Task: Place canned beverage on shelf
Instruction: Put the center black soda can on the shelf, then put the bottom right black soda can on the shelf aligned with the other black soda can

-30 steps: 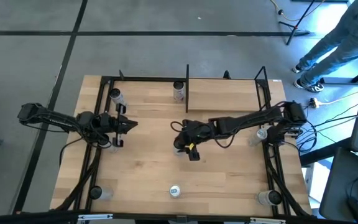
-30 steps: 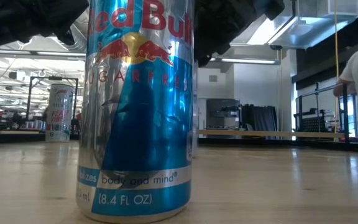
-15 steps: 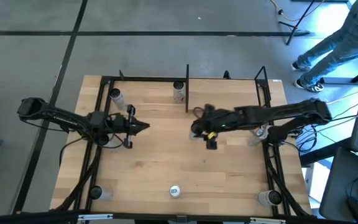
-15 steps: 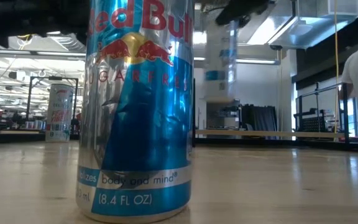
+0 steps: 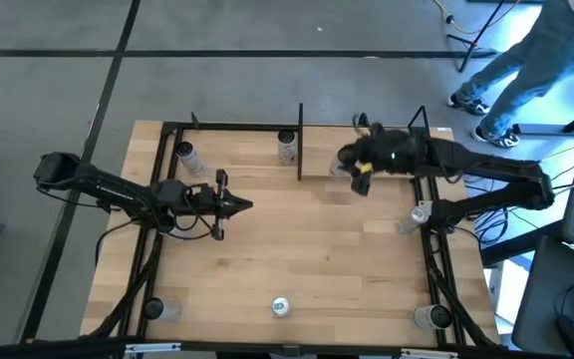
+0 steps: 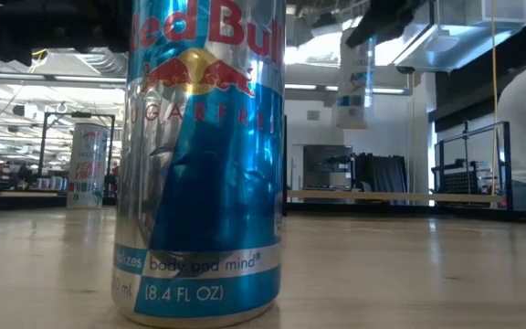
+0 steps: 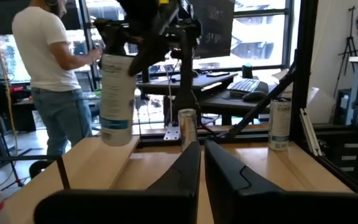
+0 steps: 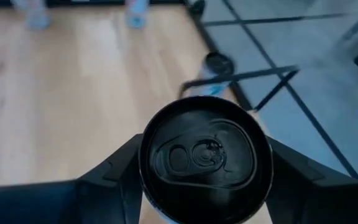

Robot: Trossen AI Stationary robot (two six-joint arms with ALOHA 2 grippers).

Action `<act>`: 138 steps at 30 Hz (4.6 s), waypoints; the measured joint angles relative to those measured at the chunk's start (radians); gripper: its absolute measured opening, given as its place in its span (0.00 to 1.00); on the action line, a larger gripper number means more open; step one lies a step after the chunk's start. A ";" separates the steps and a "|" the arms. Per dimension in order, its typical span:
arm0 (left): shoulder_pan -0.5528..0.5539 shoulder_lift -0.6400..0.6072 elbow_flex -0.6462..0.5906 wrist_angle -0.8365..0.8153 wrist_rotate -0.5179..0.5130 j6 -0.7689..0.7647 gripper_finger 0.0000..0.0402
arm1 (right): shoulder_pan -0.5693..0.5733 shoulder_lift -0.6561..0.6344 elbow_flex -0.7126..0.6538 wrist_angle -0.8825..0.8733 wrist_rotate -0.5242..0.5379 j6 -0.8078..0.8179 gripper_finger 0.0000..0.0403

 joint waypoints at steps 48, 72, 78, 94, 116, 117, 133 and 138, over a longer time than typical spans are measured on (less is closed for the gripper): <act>0.000 0.000 0.000 0.011 0.003 0.024 0.03 | -0.404 0.458 0.001 0.454 -0.383 -0.082 0.55; 0.000 0.000 0.000 0.014 0.003 0.024 0.03 | -0.319 0.220 0.051 0.162 -0.368 -0.098 0.88; 0.000 0.000 0.000 0.015 0.004 0.012 0.03 | -0.174 0.086 0.057 -0.020 -0.312 -0.053 0.88; 0.000 0.002 0.000 0.049 0.011 0.000 0.03 | 0.293 0.007 0.057 -0.353 -0.155 0.209 0.88; 0.000 0.003 0.000 0.090 0.011 0.000 0.03 | 0.957 0.008 0.056 -0.536 -0.014 1.091 0.88; 0.000 0.003 0.000 0.099 0.011 0.000 0.03 | 0.985 0.008 0.056 -0.536 -0.014 1.146 0.88; 0.000 0.003 0.000 0.126 0.011 0.003 0.03 | 1.260 0.107 0.056 -0.552 -0.215 1.871 0.88; 0.000 0.003 0.000 0.145 0.011 0.003 0.03 | 1.300 0.164 0.056 -0.523 -0.296 1.997 0.88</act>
